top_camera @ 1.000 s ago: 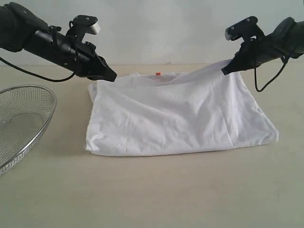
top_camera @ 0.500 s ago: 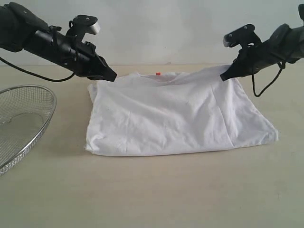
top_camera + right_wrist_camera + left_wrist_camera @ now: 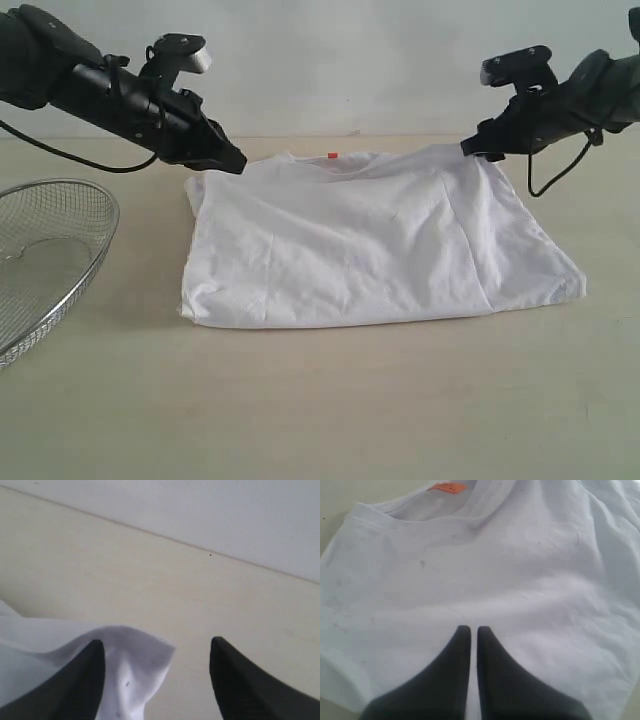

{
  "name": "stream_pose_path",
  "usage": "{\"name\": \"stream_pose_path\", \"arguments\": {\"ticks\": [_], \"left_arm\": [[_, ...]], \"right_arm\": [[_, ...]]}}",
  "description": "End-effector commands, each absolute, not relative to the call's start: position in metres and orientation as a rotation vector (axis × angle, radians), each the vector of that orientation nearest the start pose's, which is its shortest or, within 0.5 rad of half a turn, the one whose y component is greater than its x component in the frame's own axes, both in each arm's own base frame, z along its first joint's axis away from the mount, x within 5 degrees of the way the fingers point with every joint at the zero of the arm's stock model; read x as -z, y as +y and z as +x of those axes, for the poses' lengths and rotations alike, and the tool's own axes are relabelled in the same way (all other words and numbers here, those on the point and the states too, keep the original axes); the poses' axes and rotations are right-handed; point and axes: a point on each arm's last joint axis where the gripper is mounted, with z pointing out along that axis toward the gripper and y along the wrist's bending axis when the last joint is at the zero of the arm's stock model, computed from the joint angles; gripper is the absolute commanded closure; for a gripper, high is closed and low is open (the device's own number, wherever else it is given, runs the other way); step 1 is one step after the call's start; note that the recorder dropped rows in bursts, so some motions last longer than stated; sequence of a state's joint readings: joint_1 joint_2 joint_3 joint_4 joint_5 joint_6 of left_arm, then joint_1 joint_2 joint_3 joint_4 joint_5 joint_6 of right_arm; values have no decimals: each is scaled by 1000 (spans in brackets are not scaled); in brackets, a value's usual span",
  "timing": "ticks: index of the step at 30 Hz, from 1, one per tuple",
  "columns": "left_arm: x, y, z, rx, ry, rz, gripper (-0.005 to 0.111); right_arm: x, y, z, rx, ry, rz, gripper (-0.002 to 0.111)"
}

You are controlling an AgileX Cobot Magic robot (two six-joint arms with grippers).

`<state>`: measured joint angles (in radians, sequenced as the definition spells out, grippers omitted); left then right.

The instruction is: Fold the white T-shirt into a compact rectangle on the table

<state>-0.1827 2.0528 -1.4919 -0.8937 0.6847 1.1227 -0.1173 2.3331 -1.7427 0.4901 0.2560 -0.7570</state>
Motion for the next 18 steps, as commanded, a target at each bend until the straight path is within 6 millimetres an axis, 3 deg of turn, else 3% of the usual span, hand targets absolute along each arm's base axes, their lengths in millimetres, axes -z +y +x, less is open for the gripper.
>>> {"name": "stream_pose_path", "arguments": {"ticks": [1, 5, 8, 11, 14, 18], "left_arm": [[-195, -126, 424, 605, 2317, 856, 102], [-193, -124, 424, 594, 2357, 831, 102], [-193, -124, 424, 591, 2357, 828, 102], [-194, -124, 426, 577, 2350, 814, 102], [-194, -123, 426, 574, 2347, 809, 102], [-194, -124, 426, 582, 2349, 805, 102]], "right_arm": [[-153, -65, 516, 40, 2264, -100, 54], [-179, -89, 510, 7, 2225, 73, 56], [-200, -90, 500, -56, 2264, 70, 76], [-207, -65, 493, -220, 2341, -26, 108], [-206, -21, 489, -426, 2390, -157, 109], [-199, 31, 492, -480, 2384, -269, 109]]}}
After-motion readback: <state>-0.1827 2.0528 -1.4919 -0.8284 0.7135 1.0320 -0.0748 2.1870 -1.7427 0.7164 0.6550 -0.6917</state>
